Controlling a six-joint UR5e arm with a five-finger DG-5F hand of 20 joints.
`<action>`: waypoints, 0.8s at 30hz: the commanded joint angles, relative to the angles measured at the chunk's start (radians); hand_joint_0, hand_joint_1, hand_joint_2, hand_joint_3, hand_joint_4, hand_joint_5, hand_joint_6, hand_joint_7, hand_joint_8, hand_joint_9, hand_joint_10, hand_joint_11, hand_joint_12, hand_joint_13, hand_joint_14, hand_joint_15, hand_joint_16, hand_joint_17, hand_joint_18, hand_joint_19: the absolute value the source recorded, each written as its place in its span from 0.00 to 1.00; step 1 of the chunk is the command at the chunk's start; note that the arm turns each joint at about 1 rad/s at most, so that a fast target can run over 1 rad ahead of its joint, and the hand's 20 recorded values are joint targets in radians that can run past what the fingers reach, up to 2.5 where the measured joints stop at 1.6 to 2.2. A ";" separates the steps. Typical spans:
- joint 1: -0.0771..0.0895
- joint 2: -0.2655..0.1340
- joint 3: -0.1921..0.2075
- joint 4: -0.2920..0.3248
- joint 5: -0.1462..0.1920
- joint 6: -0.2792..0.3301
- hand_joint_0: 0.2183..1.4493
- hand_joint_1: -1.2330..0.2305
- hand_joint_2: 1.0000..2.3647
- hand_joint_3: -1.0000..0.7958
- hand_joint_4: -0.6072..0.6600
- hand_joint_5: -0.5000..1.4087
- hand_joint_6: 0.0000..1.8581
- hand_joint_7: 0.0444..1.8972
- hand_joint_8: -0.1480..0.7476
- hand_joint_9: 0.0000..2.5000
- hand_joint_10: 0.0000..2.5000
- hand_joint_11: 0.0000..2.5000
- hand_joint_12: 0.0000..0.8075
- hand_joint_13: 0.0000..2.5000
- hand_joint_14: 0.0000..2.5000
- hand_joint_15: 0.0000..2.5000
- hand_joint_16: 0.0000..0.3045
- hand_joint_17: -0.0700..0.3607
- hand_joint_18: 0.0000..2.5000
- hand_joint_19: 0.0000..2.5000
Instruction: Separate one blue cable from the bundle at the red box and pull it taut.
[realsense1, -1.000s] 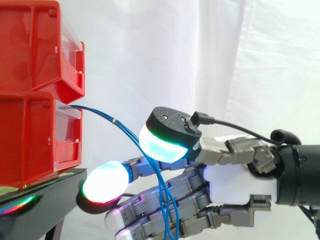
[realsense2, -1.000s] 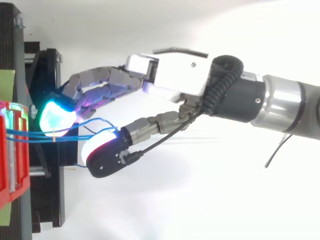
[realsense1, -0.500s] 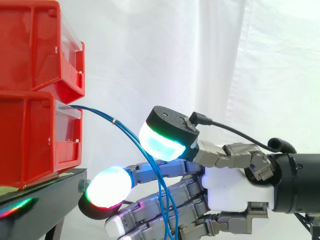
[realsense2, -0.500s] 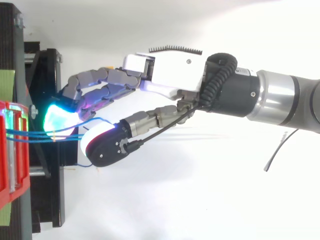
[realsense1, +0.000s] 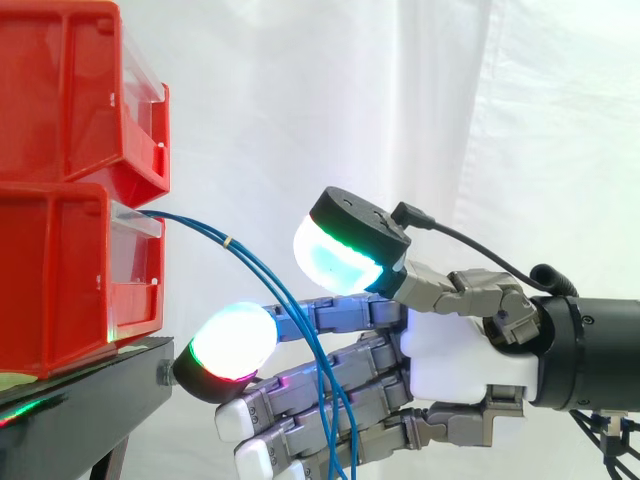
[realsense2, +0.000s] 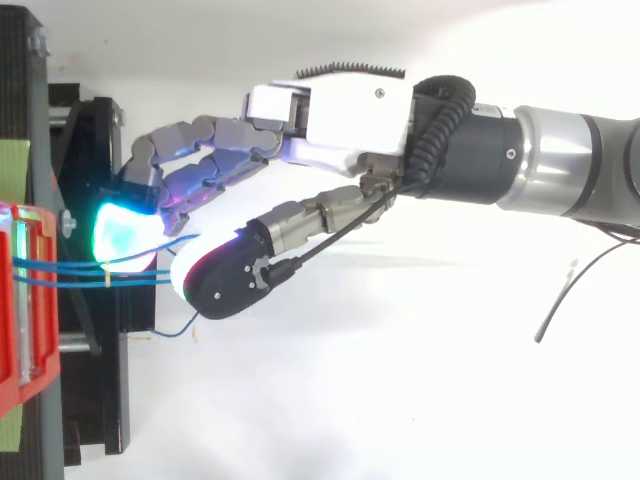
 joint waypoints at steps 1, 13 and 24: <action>-0.007 0.001 0.000 0.003 -0.024 0.001 0.26 0.42 0.00 0.30 0.64 0.17 0.27 0.56 0.49 0.25 0.00 0.18 0.42 0.26 0.00 0.17 0.12 0.36 0.19 0.22; -0.004 0.001 0.000 0.003 -0.054 0.009 0.28 0.41 0.01 0.33 0.63 0.18 0.27 0.58 0.49 0.25 0.00 0.19 0.41 0.27 0.01 0.18 0.12 0.35 0.20 0.22; -0.007 0.001 0.012 0.003 -0.062 0.012 0.29 0.42 0.01 0.35 0.62 0.18 0.27 0.60 0.49 0.26 0.00 0.20 0.41 0.28 0.01 0.18 0.12 0.35 0.21 0.23</action>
